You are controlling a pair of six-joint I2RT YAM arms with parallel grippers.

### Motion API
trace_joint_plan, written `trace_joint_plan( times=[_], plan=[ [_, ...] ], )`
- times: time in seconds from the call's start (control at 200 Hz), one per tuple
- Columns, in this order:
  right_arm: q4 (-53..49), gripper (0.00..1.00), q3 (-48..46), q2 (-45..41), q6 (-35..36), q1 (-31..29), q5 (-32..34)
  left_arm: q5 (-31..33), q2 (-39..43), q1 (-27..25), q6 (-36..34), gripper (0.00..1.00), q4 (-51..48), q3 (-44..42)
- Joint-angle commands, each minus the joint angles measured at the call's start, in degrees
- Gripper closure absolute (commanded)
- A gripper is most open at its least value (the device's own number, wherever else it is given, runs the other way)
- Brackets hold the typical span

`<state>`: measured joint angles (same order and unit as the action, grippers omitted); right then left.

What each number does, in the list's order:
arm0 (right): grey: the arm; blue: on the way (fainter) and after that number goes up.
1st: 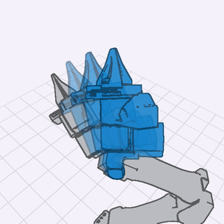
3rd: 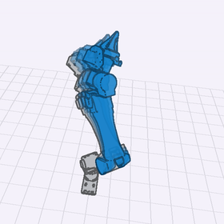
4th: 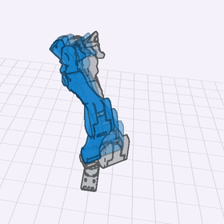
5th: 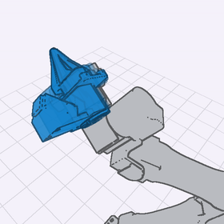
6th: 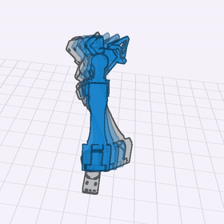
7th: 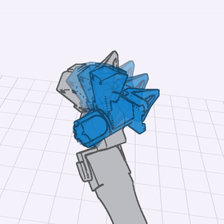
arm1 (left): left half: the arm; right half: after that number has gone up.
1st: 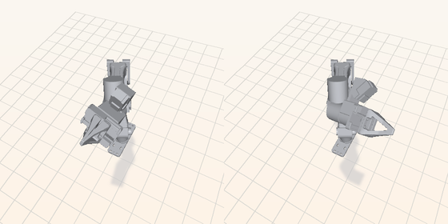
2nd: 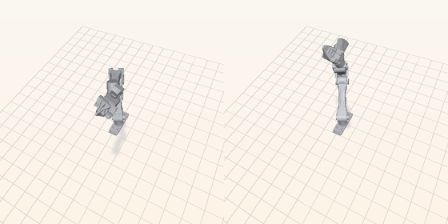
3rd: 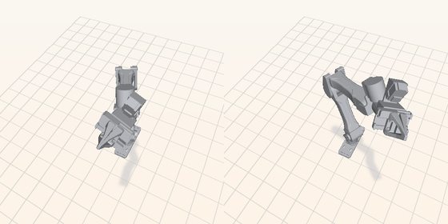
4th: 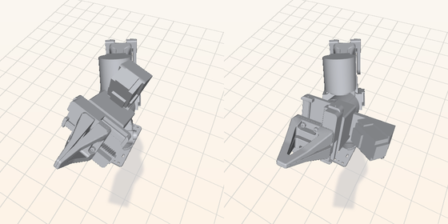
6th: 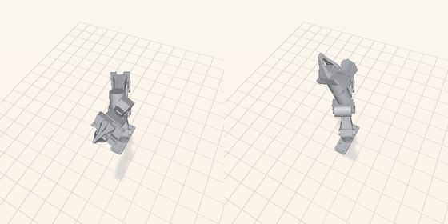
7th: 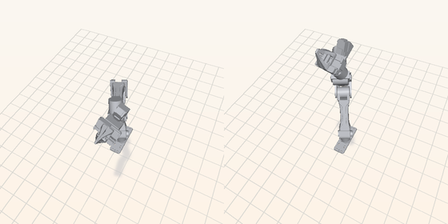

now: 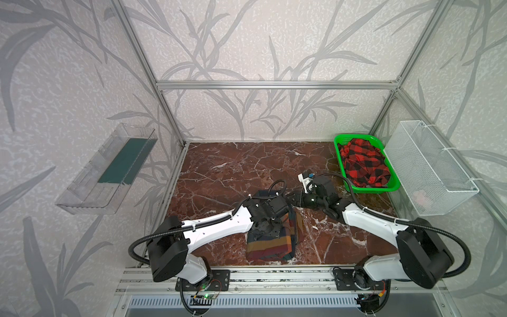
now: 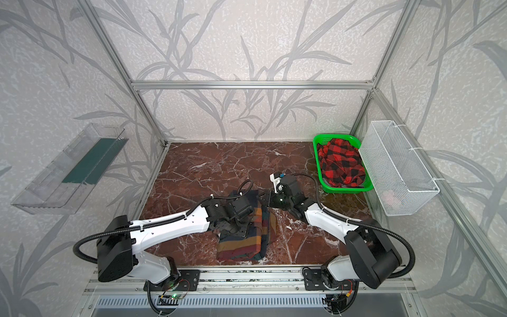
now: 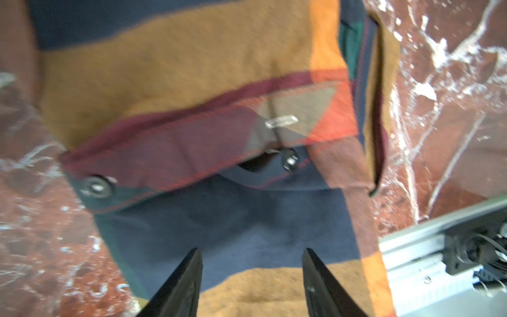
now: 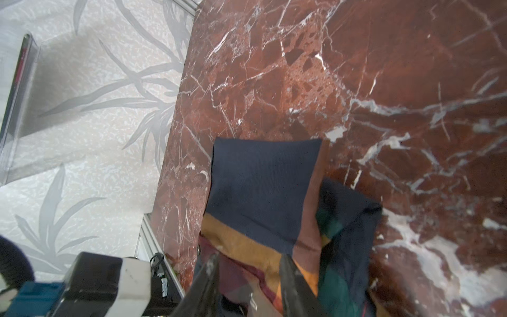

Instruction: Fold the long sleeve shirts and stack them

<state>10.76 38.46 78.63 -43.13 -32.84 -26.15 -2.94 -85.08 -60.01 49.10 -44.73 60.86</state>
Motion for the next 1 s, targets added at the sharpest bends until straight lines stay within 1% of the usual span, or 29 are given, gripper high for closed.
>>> trace_joint_plan(
  times=[0.0, 0.085, 0.155, 0.22, 0.29, 0.375, 0.51, 0.58, 0.66, 0.73, 0.845, 0.94, 0.995],
  plan=[
    [1.32, 0.66, -3.12, 0.25, -2.62, -0.83, -2.89, 0.03, -0.81, -2.55, 2.19, 0.41, 2.5, -0.57],
    [3.61, 0.72, -2.79, 3.0, -3.11, -0.93, -5.18, -0.58, -1.4, -4.06, 1.7, 0.41, 5.19, -1.43],
    [7.67, 0.77, -2.47, 6.05, -4.9, -1.02, -7.94, -1.3, -1.3, -5.8, 1.19, 0.41, 9.72, -3.6],
    [9.11, 0.79, -2.19, 8.32, -5.81, -1.24, -8.55, -2.2, -1.47, -7.32, 0.75, 0.41, 13.31, -5.52],
    [9.16, 0.8, -2.3, 9.38, -5.45, -2.19, -6.46, -2.66, -1.98, -8.66, -0.43, 0.41, 15.86, -7.3],
    [7.35, 0.8, -2.16, 9.68, -4.28, -3.14, -3.39, -4.68, -2.97, -9.61, -2.34, 0.41, 18.35, -9.66],
    [6.07, 0.81, -2.56, 10.06, -4.52, -3.29, 1.49, -7.88, -3.93, -9.95, -4.22, 0.41, 21.57, -13.47],
    [5.01, 0.81, -1.39, 9.58, -4.03, -3.18, 1.88, -8.26, -3.16, -10.0, -4.84, 0.41, 22.09, -15.59],
    [2.78, 0.81, 0.62, 8.36, -2.74, -3.19, 3.26, -8.87, -0.74, -10.18, -5.07, 0.41, 23.85, -18.76],
    [2.89, 0.8, 2.16, 8.21, -2.31, -3.17, 3.81, -9.26, 1.39, -10.19, -5.07, 0.41, 25.79, -21.28],
    [2.39, 0.8, 5.5, 12.23, -1.84, -3.04, 4.31, -9.73, 1.71, -10.22, -5.22, 0.41, 27.79, -22.56],
    [5.38, 0.8, 6.28, 15.74, -4.03, -2.81, 4.96, -10.2, 0.25, -10.52, -5.24, 0.41, 28.91, -22.36],
    [4.86, 0.8, 6.62, 16.91, -4.5, -2.88, 6.22, -10.59, -0.49, -10.8, -5.24, 0.41, 29.69, -22.42]
  ],
)
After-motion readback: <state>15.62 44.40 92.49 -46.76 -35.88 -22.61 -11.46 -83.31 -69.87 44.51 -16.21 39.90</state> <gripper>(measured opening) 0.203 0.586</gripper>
